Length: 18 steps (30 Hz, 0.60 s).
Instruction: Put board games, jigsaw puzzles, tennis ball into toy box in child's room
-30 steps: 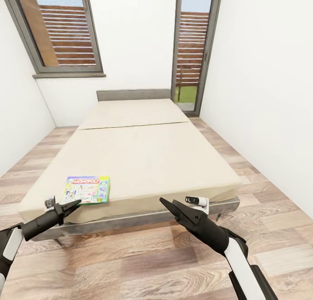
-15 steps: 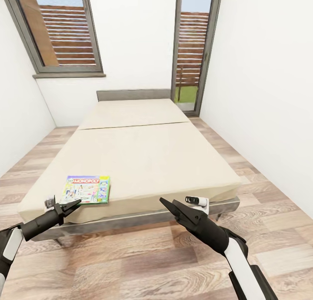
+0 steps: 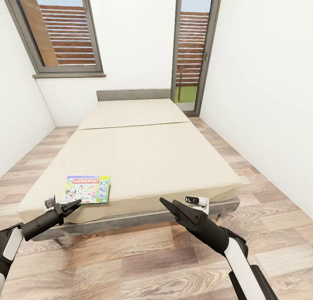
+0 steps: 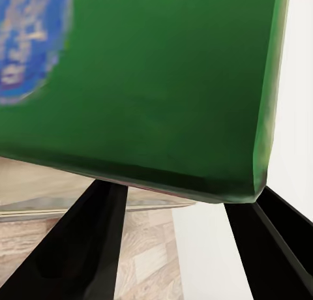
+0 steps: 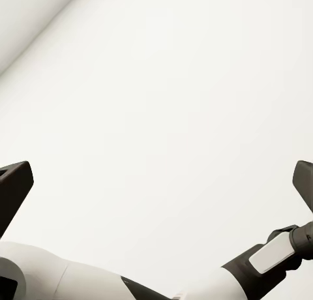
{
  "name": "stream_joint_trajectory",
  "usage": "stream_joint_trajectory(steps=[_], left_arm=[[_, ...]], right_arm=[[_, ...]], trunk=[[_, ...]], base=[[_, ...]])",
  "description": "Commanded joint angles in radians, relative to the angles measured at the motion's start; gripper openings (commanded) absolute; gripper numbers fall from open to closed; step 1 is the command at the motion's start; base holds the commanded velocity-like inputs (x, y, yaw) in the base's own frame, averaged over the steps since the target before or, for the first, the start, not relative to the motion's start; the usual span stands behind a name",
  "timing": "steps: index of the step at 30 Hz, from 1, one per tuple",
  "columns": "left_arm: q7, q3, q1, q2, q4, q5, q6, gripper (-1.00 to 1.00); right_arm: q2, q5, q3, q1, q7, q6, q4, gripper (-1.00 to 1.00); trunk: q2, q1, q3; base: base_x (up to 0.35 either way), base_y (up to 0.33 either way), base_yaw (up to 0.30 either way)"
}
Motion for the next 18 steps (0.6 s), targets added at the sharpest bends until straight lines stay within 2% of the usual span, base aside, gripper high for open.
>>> stream_joint_trajectory(steps=[1,13,15,16,18], left_arm=[[-0.002,0.0,0.0,0.0,0.001,-0.006,-0.003,-1.0],[-0.01,0.002,0.0,0.005,-0.011,-0.004,-0.002,-1.0],[-0.044,0.001,0.0,0.015,-0.014,-0.003,0.002,-1.0],[-0.093,0.001,0.0,0.025,-0.015,-0.004,0.008,-1.0],[-0.15,0.0,0.0,0.037,-0.016,-0.006,0.027,-1.0]], right_arm=[[0.0,-0.005,0.0,0.0,0.0,0.006,0.0,1.0],[0.0,-0.005,0.0,0.0,0.0,0.006,0.0,1.0],[0.0,-0.005,0.0,0.0,0.0,0.006,0.0,1.0],[0.0,-0.005,0.0,0.0,0.0,0.006,0.0,1.0],[0.0,-0.005,0.0,0.0,0.0,0.006,0.001,1.0]], trunk=[[0.0,0.0,-0.001],[0.0,0.0,-0.001],[0.0,0.0,-0.001],[0.0,0.0,-0.001],[0.0,0.0,-0.001]], base=[[0.0,0.0,0.0],[0.0,0.0,0.0],[0.0,0.0,0.0],[0.0,0.0,0.0],[0.0,0.0,0.0]])
